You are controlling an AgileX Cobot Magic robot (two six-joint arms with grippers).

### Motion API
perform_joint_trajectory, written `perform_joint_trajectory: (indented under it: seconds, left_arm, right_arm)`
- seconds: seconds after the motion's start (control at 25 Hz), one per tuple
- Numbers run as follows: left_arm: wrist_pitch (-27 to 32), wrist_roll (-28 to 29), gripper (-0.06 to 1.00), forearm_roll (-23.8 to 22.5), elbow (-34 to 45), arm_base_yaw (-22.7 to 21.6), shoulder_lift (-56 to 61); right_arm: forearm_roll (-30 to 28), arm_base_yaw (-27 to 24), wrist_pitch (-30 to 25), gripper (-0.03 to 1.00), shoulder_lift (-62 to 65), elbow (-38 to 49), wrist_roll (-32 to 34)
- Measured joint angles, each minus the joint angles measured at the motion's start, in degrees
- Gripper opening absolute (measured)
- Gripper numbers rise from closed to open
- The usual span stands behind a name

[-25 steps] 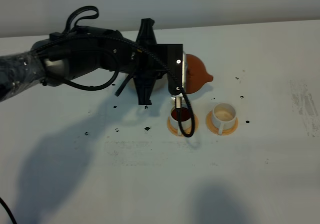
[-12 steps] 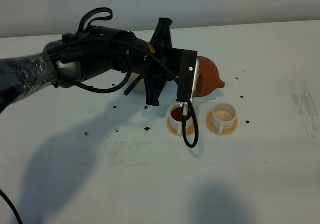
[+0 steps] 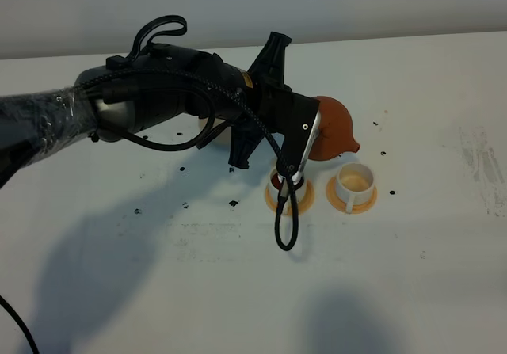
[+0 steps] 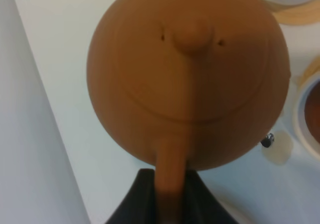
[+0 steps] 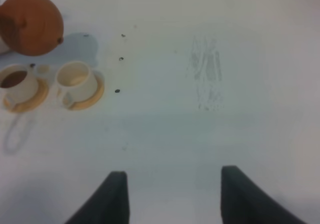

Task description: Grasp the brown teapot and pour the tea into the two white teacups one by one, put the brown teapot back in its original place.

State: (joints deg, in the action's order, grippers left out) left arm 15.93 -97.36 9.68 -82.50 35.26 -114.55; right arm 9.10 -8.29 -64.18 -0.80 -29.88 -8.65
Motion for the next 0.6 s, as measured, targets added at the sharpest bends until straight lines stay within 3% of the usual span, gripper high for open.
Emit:
perform_joint_trajectory:
  seconds: [0.6]
  left_arm:
    - [0.0,-3.8,0.09,-2.8,0.0,0.5,-0.8]
  right_arm:
    - [0.0,0.0,0.0,0.42,0.0,0.0,0.0]
